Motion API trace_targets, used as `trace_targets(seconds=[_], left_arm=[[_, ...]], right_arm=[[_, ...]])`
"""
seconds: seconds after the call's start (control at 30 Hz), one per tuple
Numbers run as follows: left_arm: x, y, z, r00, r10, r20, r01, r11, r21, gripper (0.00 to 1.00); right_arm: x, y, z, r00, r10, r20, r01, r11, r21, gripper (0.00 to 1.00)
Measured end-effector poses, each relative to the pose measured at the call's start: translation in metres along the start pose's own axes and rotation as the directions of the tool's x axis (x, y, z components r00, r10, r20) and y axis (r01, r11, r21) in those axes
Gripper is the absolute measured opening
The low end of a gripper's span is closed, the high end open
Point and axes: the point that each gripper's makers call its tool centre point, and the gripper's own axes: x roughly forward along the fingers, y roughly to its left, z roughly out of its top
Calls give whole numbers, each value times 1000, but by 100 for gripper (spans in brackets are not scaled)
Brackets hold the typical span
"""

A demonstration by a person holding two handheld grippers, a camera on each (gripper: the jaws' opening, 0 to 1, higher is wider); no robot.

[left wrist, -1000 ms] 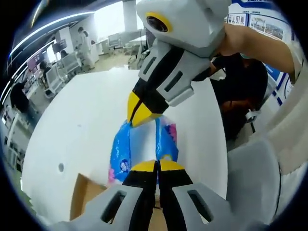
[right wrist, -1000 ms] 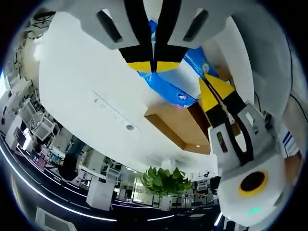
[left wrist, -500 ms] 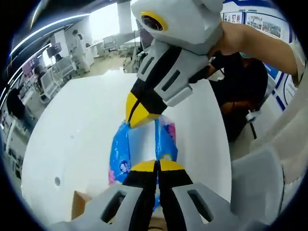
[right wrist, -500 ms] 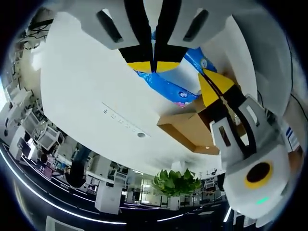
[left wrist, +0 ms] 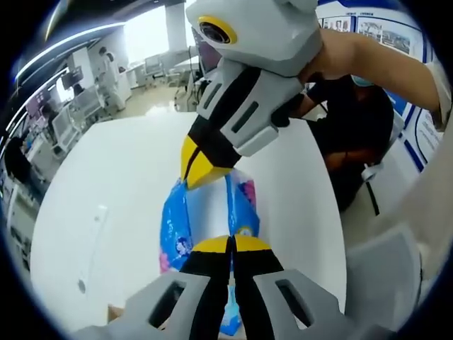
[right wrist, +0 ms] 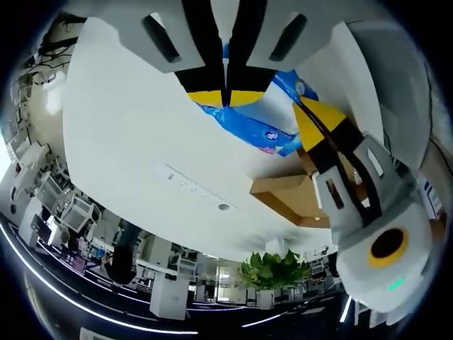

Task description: Operate the shoe box by opening the lid, removing the specified soft item, and placing it in the target area until the item is outside and the box remains undamaged.

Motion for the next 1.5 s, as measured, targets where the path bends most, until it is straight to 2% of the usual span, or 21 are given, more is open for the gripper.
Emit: trace_targets(seconds=[0.53,1.03,1.5], left_arm=[[38,10,23,1000,-24,10,24,1000,0,0],[69,8,40,998,-69,-12,70,996,58,0],[95,1,43,994,-107,-23,108,991,76,0]], right_arm=[[2,-38,-24,1000,-21,-22,22,999,36,0],[-3,-70,-53,998,-55,-33,58,995,86,0],[-4,-73,-78,995,-82,-56,88,989,120,0]])
